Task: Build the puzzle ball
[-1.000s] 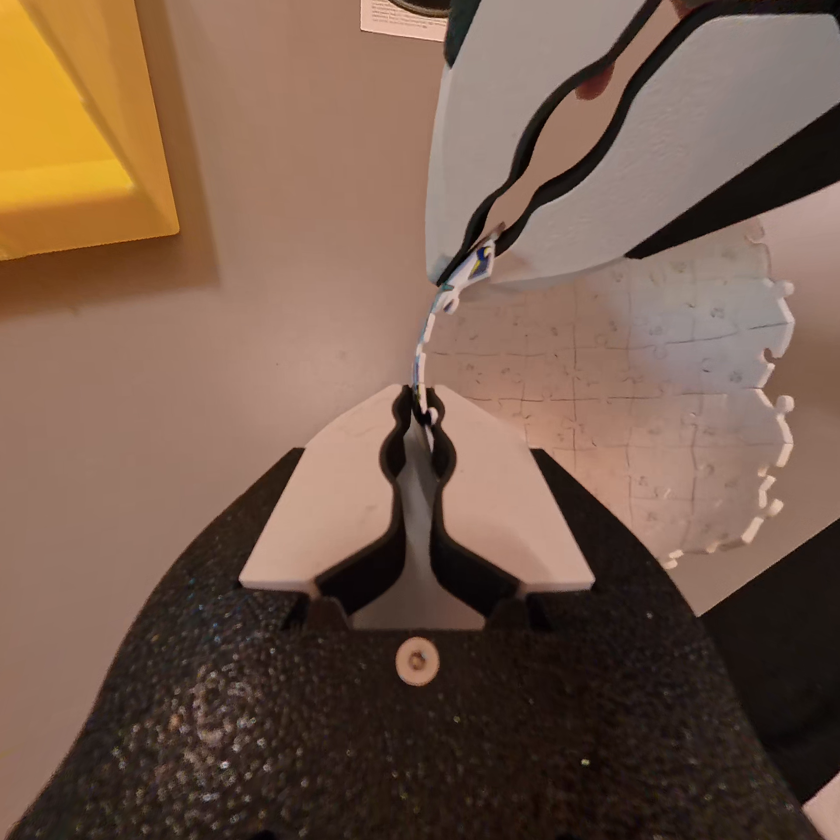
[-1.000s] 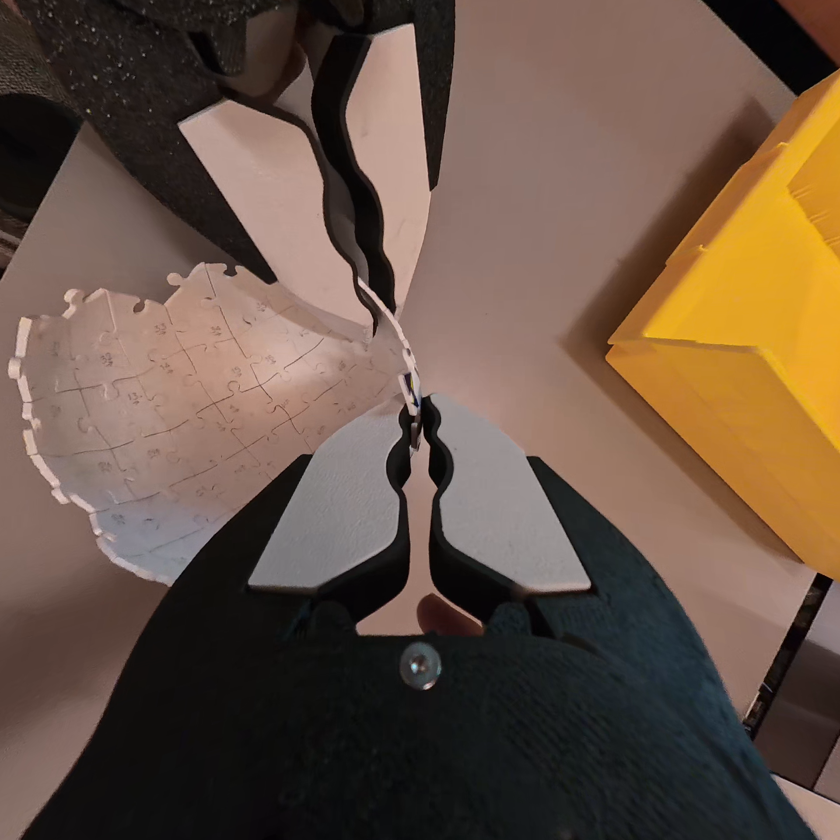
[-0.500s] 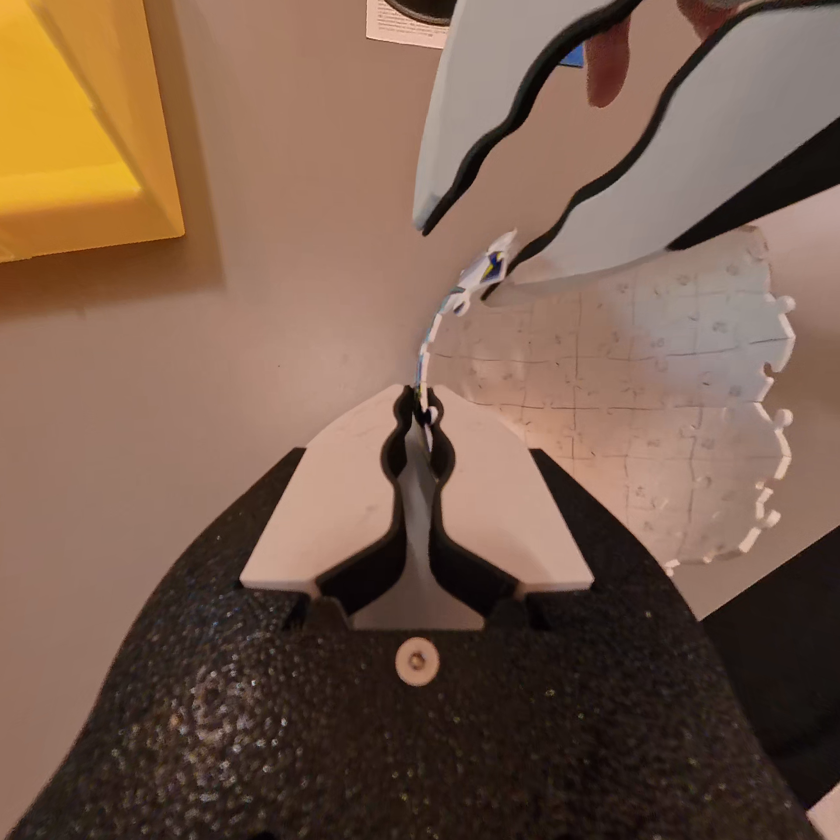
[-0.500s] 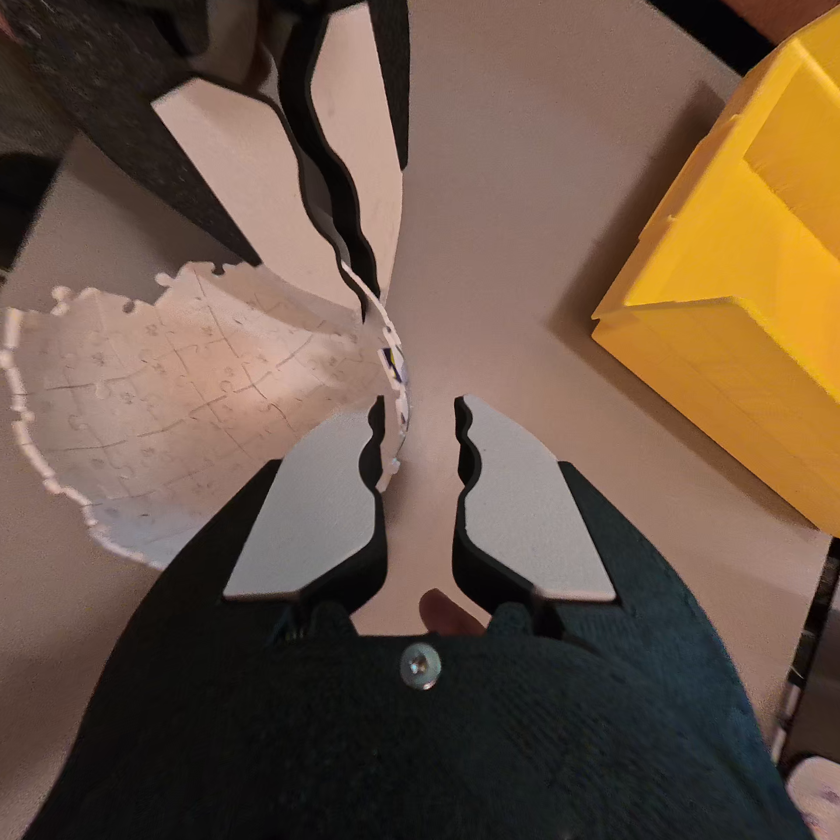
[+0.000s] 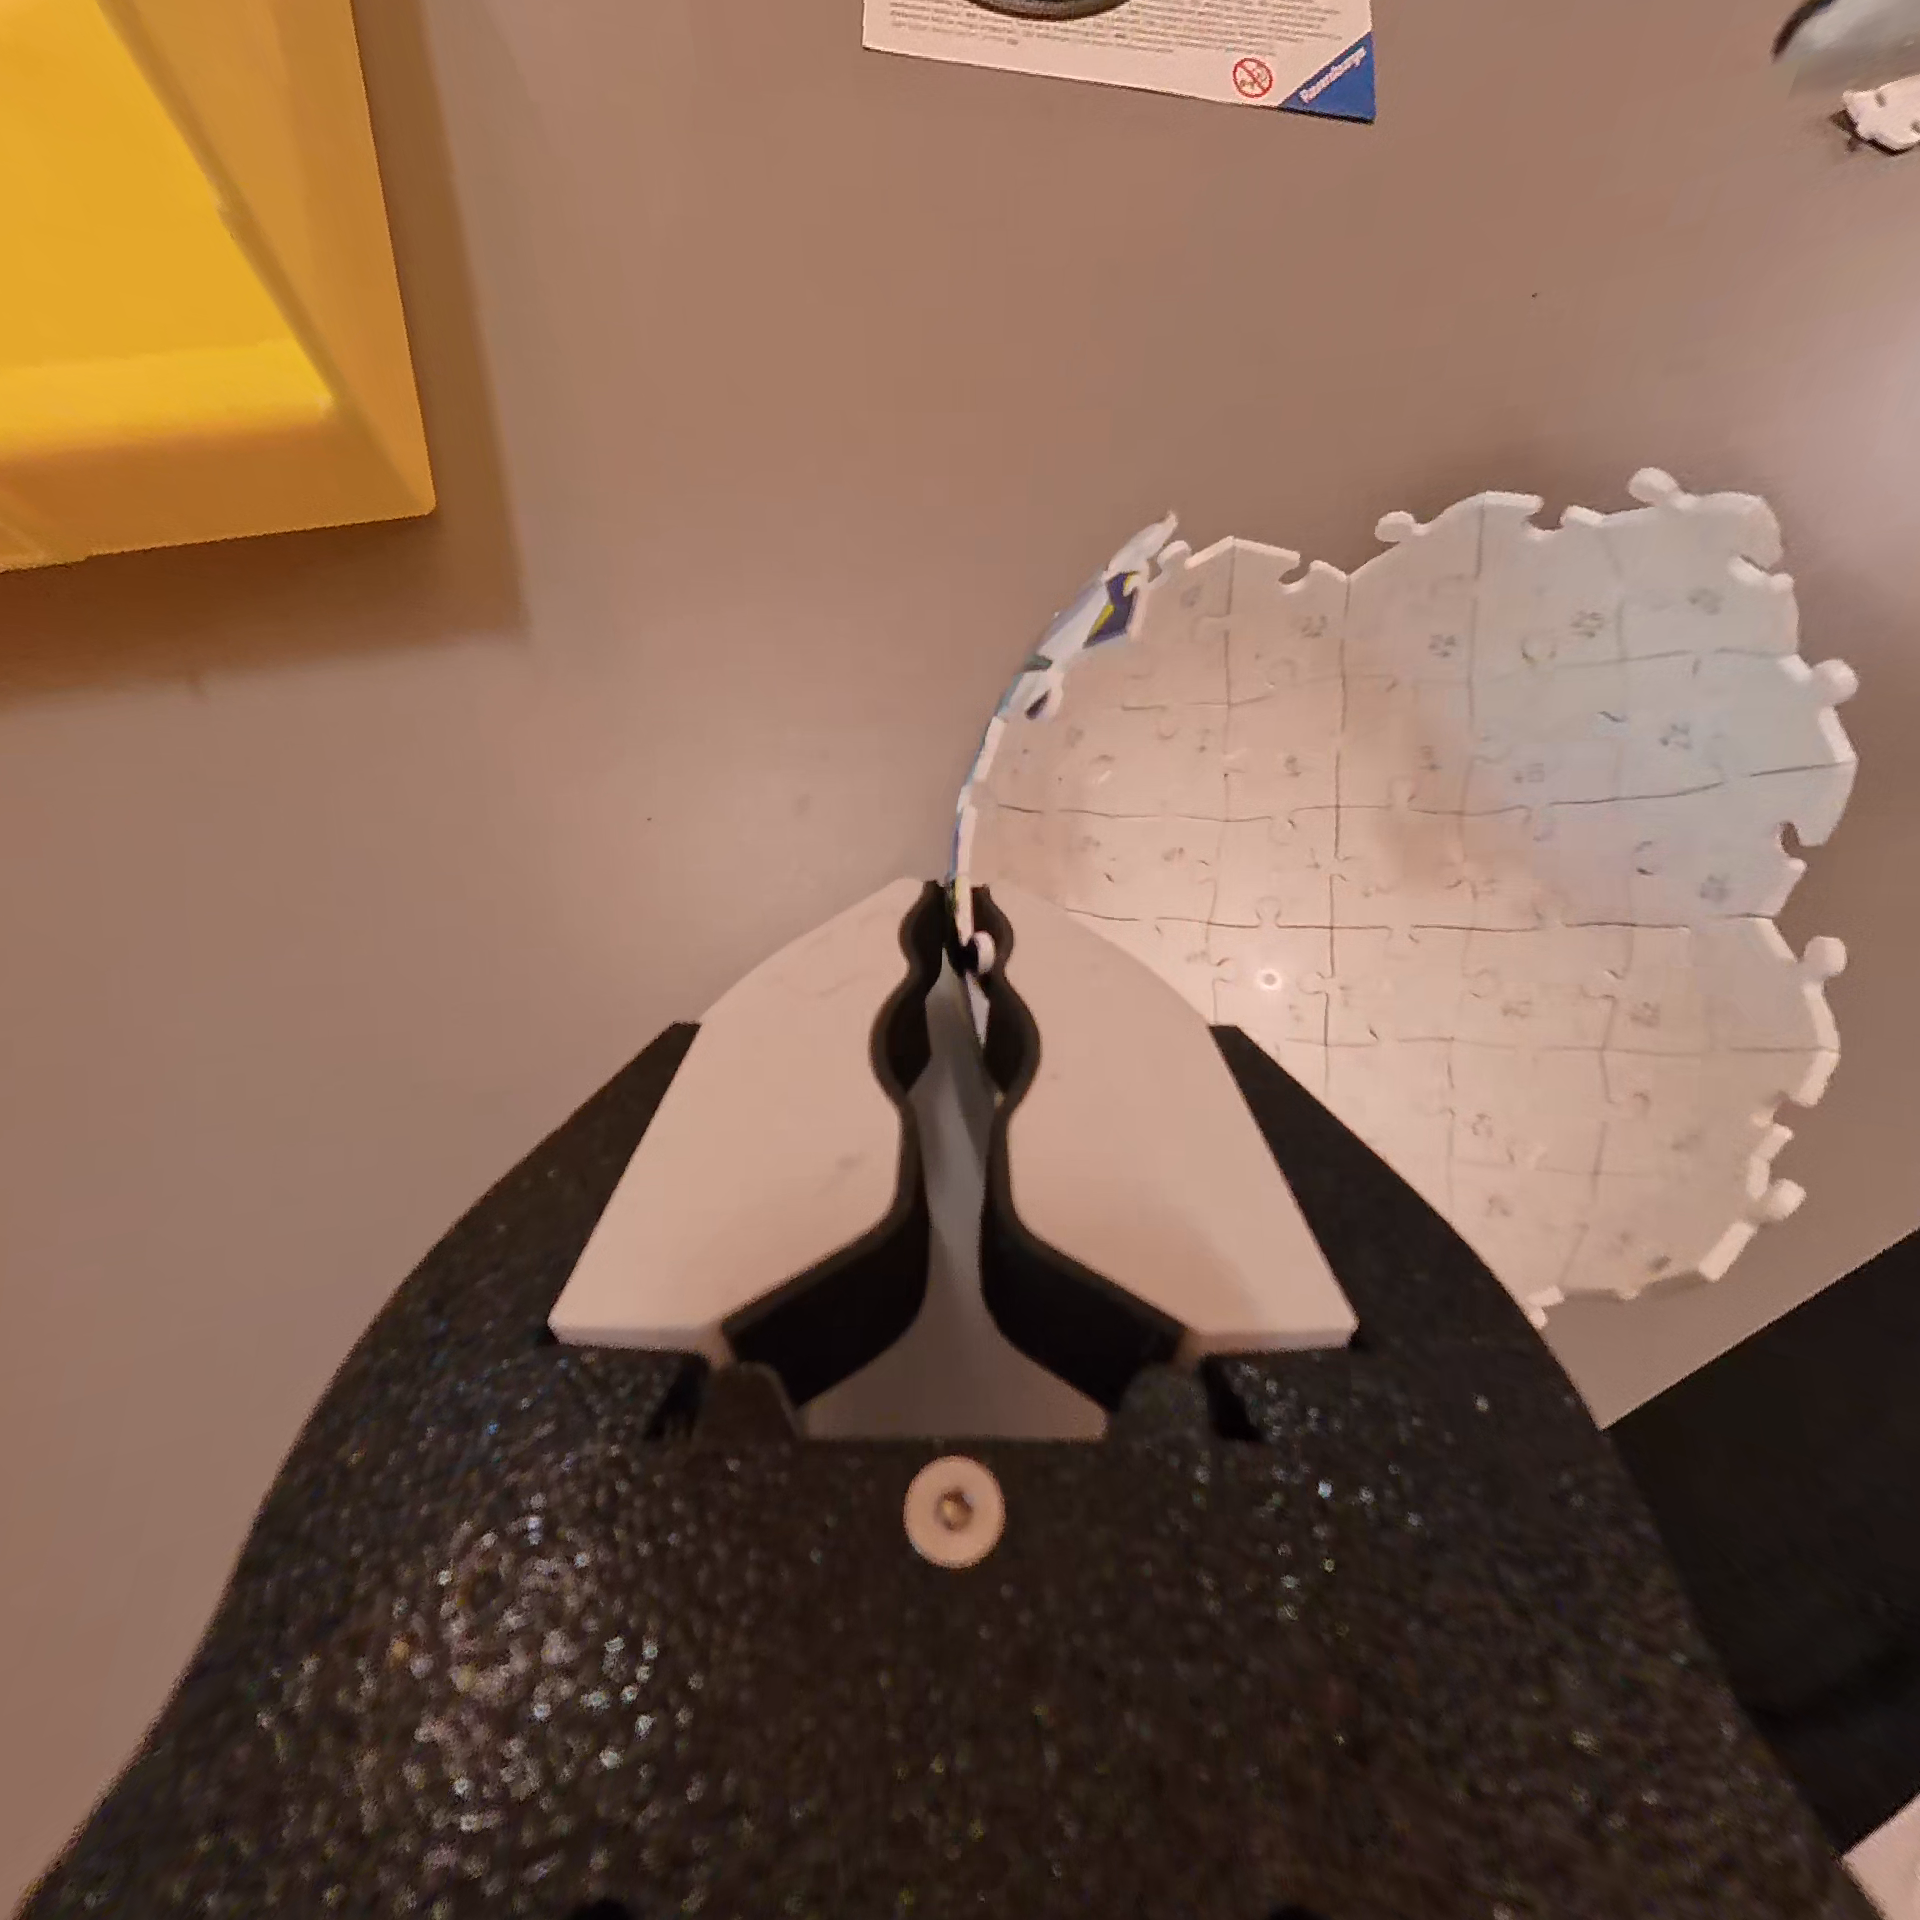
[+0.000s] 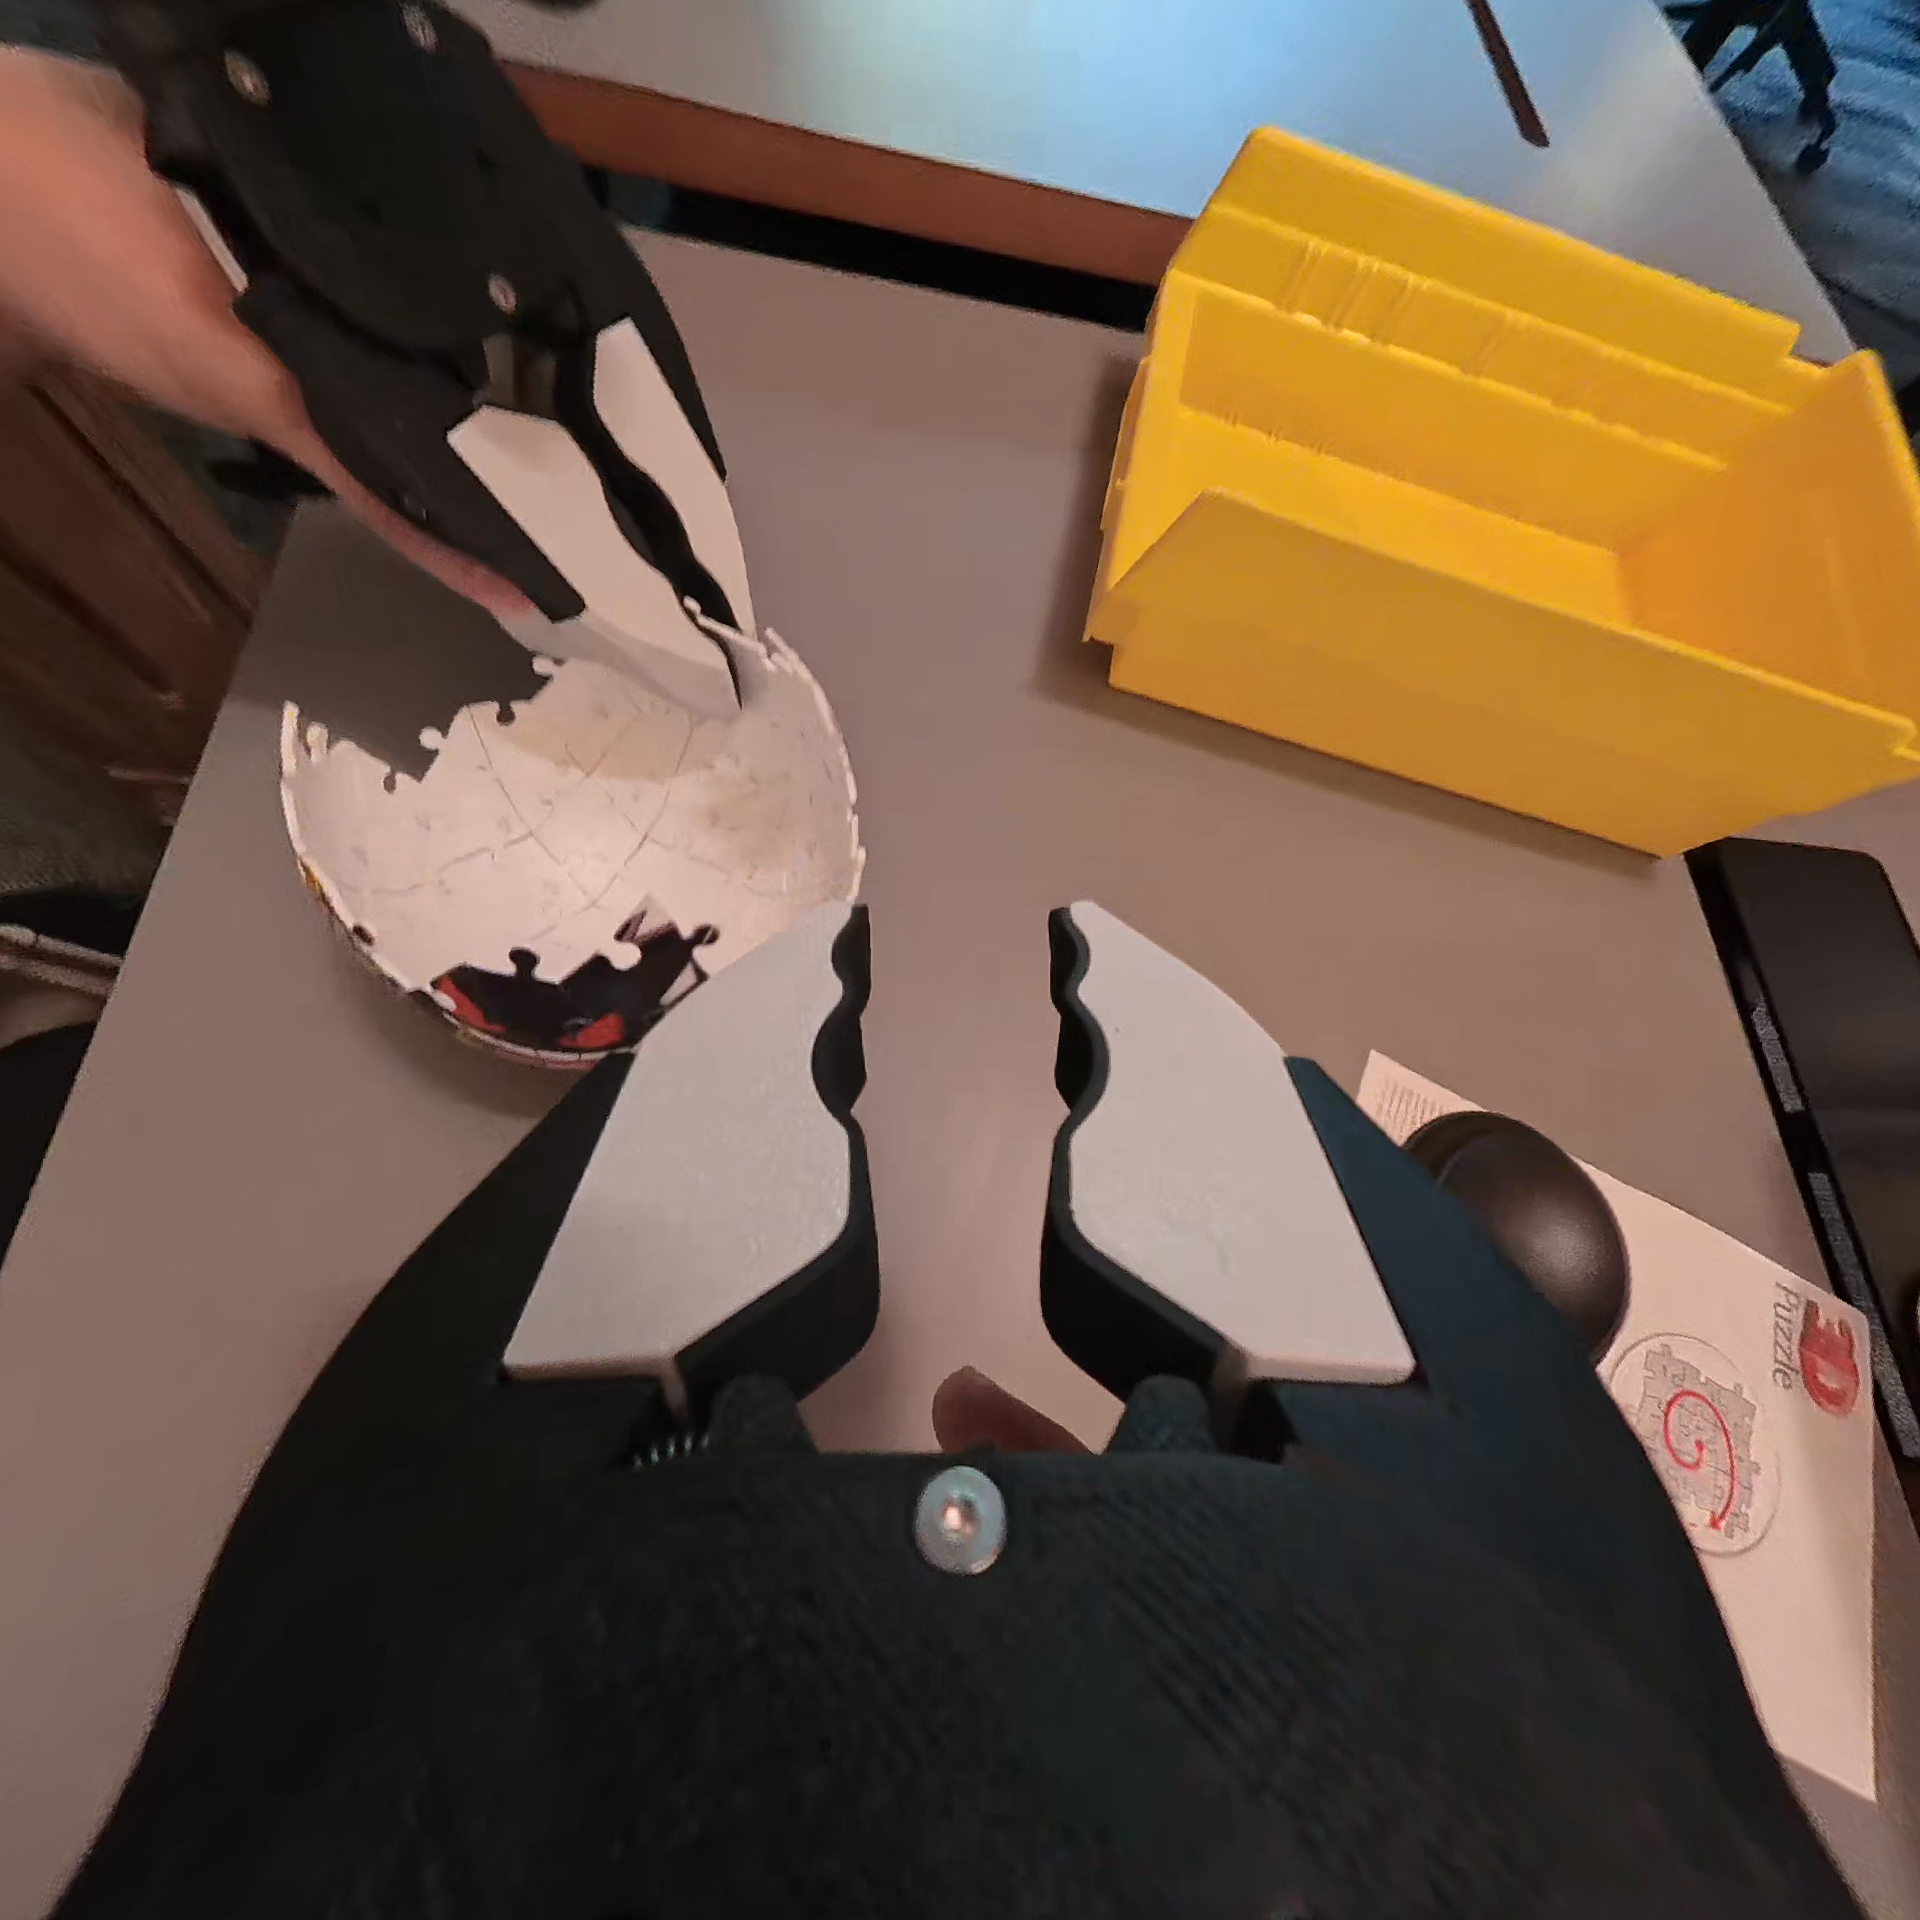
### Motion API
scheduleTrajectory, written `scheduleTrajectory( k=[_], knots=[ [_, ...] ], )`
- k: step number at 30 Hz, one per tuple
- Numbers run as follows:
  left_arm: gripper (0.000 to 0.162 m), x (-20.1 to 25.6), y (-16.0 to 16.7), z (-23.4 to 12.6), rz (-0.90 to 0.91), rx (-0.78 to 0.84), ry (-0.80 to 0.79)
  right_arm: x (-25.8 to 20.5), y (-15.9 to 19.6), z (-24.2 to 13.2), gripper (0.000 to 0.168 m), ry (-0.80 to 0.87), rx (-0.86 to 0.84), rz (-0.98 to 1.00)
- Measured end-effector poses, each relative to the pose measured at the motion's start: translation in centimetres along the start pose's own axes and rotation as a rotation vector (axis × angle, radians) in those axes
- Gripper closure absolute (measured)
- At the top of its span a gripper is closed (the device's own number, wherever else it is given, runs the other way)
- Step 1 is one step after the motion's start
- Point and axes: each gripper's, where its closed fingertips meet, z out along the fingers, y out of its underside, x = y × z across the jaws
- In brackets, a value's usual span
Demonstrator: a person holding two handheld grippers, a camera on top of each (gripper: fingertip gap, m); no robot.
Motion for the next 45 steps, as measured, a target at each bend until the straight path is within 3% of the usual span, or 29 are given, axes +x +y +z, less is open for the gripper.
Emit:
scheduleTrajectory(
  k=[8,15,19,22,35,37,41,45],
  knots=[
    [0.158,-0.1,0.2,0.0,0.008,-0.016,-0.018,-2.0,-1.5,4.4,0.136,-0.189,-0.159,-0.21],
    [0.159,-0.1,0.2,0.2,0.02,-0.018,-0.018,-3.8,0.3,8.4,0.139,-0.348,-0.387,-0.299],
    [0.159,-0.1,0.2,0.2,0.014,-0.011,-0.003,-4.2,0.6,9.5,0.148,-0.357,-0.394,-0.323],
    [0.159,-0.1,0.2,0.2,0.009,-0.006,0.004,-3.9,0.6,9.8,0.164,-0.347,-0.395,-0.339],
    [0.158,-0.4,0.0,0.1,-0.01,0.01,-0.005,-3.5,0.2,10.2,0.166,-0.3,-0.367,-0.37],
    [0.158,-0.4,0.0,0.1,-0.012,0.012,-0.004,-3.6,0.2,10.0,0.161,-0.301,-0.368,-0.374],
    [0.158,-0.3,-0.1,0.1,-0.005,0.012,-0.008,-3.7,0.2,9.6,0.134,-0.305,-0.358,-0.363],
    [0.158,-0.4,0.0,0.1,-0.001,0.004,-0.02,-3.4,-1.3,8.3,0.125,-0.306,-0.273,-0.302]
  ],
)
